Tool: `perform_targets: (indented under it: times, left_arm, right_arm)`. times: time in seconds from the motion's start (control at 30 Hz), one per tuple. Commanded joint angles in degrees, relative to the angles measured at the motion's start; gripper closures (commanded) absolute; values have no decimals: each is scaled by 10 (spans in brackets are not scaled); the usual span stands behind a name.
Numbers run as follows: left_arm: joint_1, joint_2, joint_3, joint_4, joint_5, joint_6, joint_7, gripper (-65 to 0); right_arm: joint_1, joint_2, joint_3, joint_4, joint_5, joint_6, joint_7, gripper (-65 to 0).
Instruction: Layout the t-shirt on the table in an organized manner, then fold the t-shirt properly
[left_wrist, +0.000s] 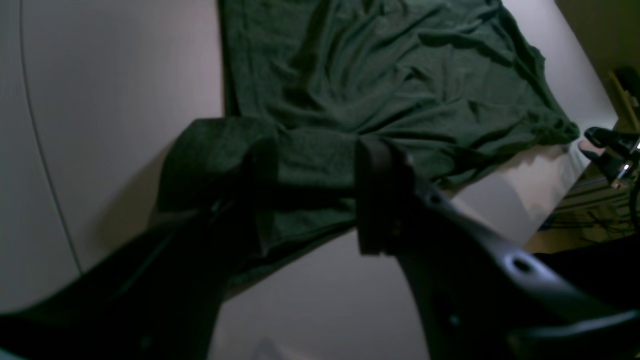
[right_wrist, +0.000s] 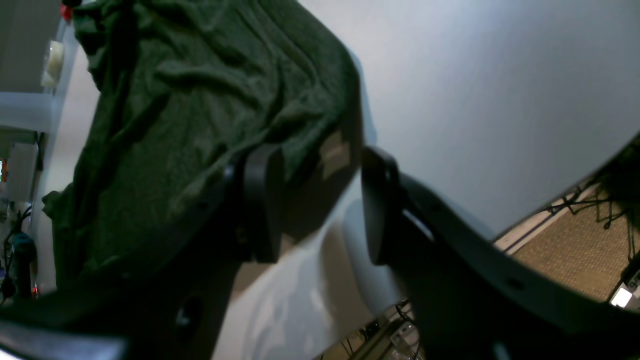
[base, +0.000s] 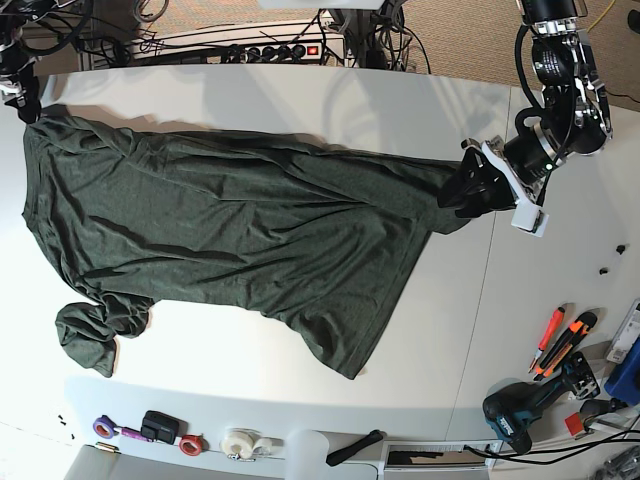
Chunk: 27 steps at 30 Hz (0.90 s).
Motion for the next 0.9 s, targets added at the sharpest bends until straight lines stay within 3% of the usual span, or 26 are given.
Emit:
perform_targets:
  times: [0.0,0.37,0.43,0.5,0.6,0.7,0.87]
  left_arm:
    - [-6,-5,-2,9,-17,-4,-10,-258]
    - [-6,-5,-2,9,-16,-4,-10,-259]
    - [-6,-7,-2,9,-13,-2,-10,-291]
    - [-6,-12,-2,9,4,28,-12,-350]
    - [-6,-25,-2,9,41,76,-19,-400]
    - [-3,-33,-2,9,74,118,-19,-400]
    - [19,-33,-2,5,75,138,1,-399]
  right_arm:
    - [4,17,2,8,16,-1,12,-253]
    - [14,17,-96,8,10,0,17,-253]
    - [19,17,-98,8,0,0,20,-253]
    - [22,17,-98,8,-7,0,22,-201]
    - [22,17,-98,8,-17,8,21,-13]
    - [22,17,-98,8,-19,11,21,0]
    - [22,17,-98,8,-19,11,21,0]
